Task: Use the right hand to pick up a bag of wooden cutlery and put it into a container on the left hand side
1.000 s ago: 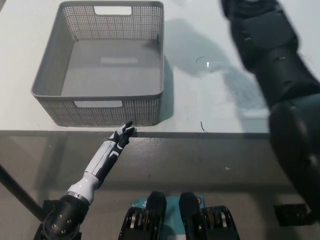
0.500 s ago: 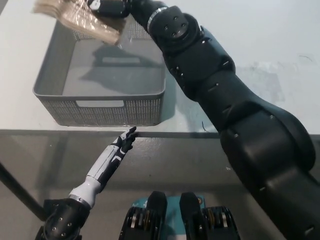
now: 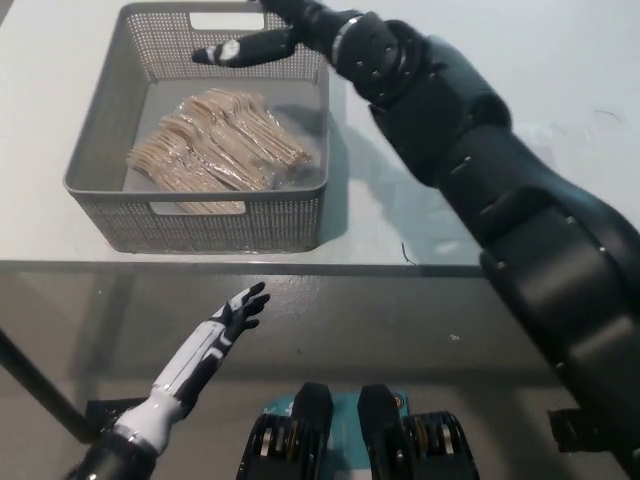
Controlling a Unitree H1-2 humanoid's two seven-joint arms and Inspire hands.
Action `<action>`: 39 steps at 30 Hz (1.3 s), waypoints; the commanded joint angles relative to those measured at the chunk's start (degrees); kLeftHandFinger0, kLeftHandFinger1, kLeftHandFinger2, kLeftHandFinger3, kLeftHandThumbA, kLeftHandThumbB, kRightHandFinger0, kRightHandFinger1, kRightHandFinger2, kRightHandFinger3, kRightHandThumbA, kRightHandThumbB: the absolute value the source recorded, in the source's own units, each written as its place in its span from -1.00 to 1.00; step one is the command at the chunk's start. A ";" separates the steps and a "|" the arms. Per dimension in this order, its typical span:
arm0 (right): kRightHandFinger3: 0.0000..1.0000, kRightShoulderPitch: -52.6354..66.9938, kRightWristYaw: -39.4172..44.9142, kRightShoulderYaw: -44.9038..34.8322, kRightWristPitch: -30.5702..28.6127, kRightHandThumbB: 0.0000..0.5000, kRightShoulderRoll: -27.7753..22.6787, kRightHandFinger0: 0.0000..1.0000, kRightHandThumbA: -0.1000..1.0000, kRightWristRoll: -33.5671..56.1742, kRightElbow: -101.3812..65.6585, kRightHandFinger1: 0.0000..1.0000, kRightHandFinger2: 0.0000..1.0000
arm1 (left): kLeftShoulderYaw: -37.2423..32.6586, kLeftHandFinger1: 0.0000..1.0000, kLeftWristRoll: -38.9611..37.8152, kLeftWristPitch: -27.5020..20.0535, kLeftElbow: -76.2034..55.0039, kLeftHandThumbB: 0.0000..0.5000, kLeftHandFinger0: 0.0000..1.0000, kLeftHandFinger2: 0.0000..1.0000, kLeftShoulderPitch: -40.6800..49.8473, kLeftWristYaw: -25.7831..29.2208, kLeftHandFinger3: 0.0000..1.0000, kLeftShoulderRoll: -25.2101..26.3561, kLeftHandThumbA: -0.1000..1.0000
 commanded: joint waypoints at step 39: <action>1.00 85.30 -4.08 -16.94 -15.62 -0.05 3.75 1.00 1.00 19.34 -76.09 1.00 1.00 | 2.51 1.00 -6.15 -4.37 -1.97 0.09 1.00 1.00 5.03 -2.36 1.00 1.32 1.00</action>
